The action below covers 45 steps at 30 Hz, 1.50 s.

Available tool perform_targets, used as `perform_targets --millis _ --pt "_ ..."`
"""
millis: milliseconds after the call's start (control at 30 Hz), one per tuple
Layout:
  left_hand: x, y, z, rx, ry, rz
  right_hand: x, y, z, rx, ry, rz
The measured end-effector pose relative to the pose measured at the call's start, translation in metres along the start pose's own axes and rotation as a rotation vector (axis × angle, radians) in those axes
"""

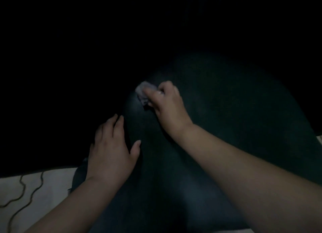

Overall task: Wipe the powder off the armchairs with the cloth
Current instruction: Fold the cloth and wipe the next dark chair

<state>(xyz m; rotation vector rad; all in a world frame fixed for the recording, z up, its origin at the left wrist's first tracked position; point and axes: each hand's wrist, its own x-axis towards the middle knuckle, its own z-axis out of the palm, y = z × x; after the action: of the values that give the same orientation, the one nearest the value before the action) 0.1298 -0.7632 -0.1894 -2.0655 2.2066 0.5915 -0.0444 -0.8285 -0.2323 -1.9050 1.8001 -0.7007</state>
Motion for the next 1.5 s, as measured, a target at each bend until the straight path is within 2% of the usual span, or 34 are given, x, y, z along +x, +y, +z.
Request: perform_targets --millis 100,200,267,333,400,500,567,700,867,1067,1233,1400,1500 --pt "-0.006 -0.005 0.000 -0.006 -0.016 -0.006 -0.057 -0.002 -0.015 0.002 -0.151 -0.136" --pt "-0.011 -0.007 0.000 -0.005 -0.031 -0.002 -0.111 -0.002 -0.036 0.077 -0.269 -0.030" --pt "-0.016 -0.008 -0.003 0.003 -0.038 0.010 -0.143 0.005 -0.051 -0.121 -0.305 -0.060" --pt "-0.024 -0.008 -0.007 0.031 -0.056 0.020 -0.165 0.010 -0.064 -0.140 -0.331 -0.012" --pt "-0.034 -0.006 -0.018 0.057 -0.078 0.035 -0.175 0.009 -0.078 -0.070 -0.314 0.156" --pt "-0.044 -0.001 -0.031 0.097 -0.105 0.077 -0.165 0.006 -0.084 -0.081 -0.079 0.227" --pt "-0.058 0.002 -0.054 0.146 -0.123 0.102 -0.154 -0.019 -0.097 -0.033 0.036 0.302" --pt "-0.086 0.010 -0.119 0.156 -0.086 0.153 -0.142 -0.069 -0.136 0.012 0.040 0.320" --pt "-0.122 0.018 -0.207 0.209 -0.065 0.189 -0.145 -0.131 -0.199 0.125 0.076 0.432" --pt "-0.168 0.007 -0.283 0.202 -0.023 0.152 -0.143 -0.201 -0.249 0.238 0.140 0.445" --pt "-0.177 -0.024 -0.326 0.132 0.027 0.178 -0.132 -0.253 -0.253 0.264 0.158 0.472" --pt "-0.164 -0.073 -0.365 0.110 0.072 0.249 -0.115 -0.309 -0.225 0.288 0.197 0.543" --pt "-0.145 -0.108 -0.391 0.094 0.082 0.315 -0.103 -0.347 -0.202 0.333 0.287 0.615"
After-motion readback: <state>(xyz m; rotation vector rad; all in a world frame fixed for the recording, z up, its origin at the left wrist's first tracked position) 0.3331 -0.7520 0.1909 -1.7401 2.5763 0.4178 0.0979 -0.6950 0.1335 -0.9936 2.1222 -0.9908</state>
